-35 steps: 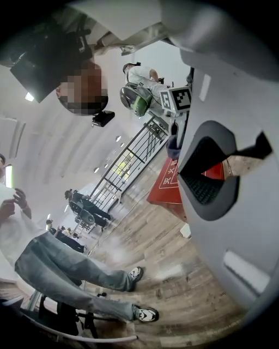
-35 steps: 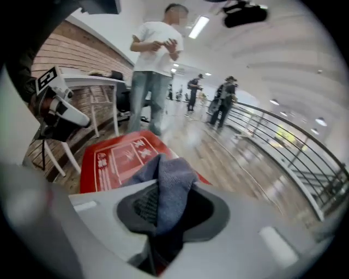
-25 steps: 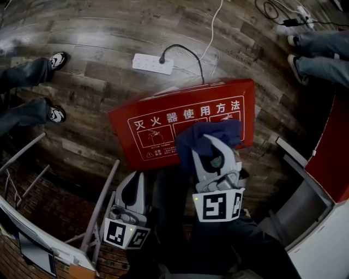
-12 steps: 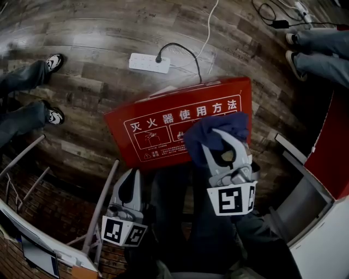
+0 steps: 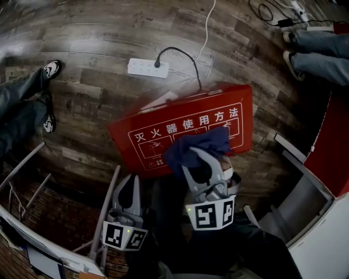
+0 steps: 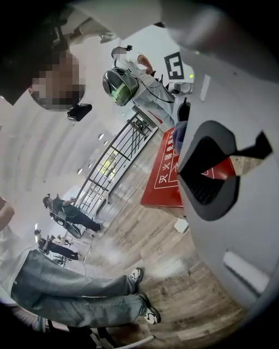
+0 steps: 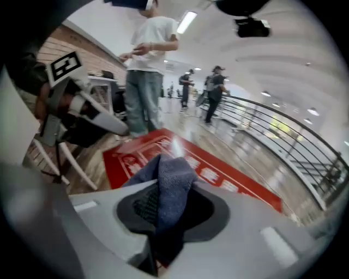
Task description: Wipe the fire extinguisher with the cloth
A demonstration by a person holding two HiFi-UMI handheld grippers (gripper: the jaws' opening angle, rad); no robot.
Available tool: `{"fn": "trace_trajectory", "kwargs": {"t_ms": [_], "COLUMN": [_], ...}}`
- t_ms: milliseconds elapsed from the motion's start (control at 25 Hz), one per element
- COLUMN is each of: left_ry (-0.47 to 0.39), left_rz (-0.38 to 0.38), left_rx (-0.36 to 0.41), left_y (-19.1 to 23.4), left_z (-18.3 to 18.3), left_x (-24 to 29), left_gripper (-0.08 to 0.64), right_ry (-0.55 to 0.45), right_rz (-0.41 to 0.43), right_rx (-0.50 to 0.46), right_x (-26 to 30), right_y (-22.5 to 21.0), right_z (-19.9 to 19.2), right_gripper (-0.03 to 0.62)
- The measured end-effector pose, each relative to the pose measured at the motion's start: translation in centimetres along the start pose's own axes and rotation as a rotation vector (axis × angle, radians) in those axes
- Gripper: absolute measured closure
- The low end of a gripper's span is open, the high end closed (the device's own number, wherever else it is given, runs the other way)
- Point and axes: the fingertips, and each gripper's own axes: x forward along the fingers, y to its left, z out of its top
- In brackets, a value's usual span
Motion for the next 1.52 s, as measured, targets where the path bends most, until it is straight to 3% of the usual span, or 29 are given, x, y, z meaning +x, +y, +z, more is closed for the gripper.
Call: {"fn": "trace_trajectory", "kwargs": {"t_ms": [120,200,320,520,600,640,720,760,840,1040,1160,1280,1360,1520], "left_ry": [-0.007,-0.013,-0.019,-0.034,-0.042,-0.046,-0.056,-0.059,-0.065,-0.111,-0.112,-0.13,-0.135,-0.142], "left_rz": [0.006,0.005,-0.001,0.007,0.02,0.028,0.05,0.064,0.094,0.12,0.13,0.14,0.16,0.194], "left_rx": [0.008,0.012,0.016,0.008,-0.003,-0.01,-0.03,-0.043,-0.065,-0.116,-0.128,-0.144,-0.151,-0.169], "left_y": [0.5,0.6,0.4,-0.9,-1.7,-2.2,-3.1,-3.6,-4.4,-6.4,-7.2,-7.0,-6.1,-4.3], "left_z": [0.6,1.0,1.3,1.6,1.7,1.8,1.9,1.9,2.2,4.1,4.3,5.1,5.1,5.2], "left_x": [0.0,0.2,0.7,2.0,2.8,3.2,4.1,4.5,5.4,8.7,9.8,10.1,9.5,8.3], "left_gripper": [0.555,0.555,0.555,0.555,0.555,0.555,0.555,0.555,0.555,0.555,0.555,0.555,0.555,0.555], "right_ry": [-0.083,-0.095,-0.079,-0.093,-0.09,-0.086,-0.082,-0.086,-0.074,0.016,0.019,0.131,0.154,0.119], "right_rz": [0.207,0.257,0.164,-0.027,-0.016,0.009,0.086,0.138,0.289,0.843,1.064,1.185,1.234,1.255], "right_rx": [-0.161,-0.198,-0.232,-0.169,-0.089,0.006,0.199,0.24,0.223,0.17,0.104,-0.04,-0.13,-0.113], "right_x": [1.6,1.7,1.1,-0.7,-1.0,-1.1,-1.1,-0.9,0.0,4.8,8.5,11.5,12.9,15.9], "right_y": [6.8,7.4,2.5,-11.8,-16.1,-17.7,-20.7,-22.0,-23.9,-22.0,-19.9,-15.4,-11.6,-5.1], "right_z": [3.6,3.6,1.6,-1.6,-2.7,-3.3,-3.8,-3.7,-3.3,-2.9,-3.0,-3.5,-1.9,3.6], "right_gripper": [0.505,0.505,0.505,0.505,0.505,0.505,0.505,0.505,0.505,0.508,0.509,0.509,0.518,0.518]}}
